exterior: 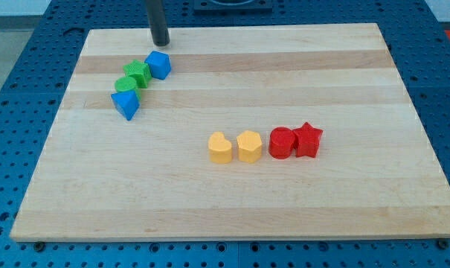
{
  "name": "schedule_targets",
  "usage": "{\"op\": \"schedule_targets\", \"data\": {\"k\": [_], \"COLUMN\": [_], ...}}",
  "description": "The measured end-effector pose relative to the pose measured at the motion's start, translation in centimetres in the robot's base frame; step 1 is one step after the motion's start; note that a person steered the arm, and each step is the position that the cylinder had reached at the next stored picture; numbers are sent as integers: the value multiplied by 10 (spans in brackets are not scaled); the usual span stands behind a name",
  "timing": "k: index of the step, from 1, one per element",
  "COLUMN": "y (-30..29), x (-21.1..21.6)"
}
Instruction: Move the blue cube to the right of the green blocks
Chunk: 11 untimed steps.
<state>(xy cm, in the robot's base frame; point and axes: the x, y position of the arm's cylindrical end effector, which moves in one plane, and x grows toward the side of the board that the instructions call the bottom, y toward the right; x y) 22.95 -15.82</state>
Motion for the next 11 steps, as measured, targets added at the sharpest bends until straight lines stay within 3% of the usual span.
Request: {"op": "schedule_targets", "data": {"k": [2,8,11], "y": [-8,48,121], "x": [25,107,93]}}
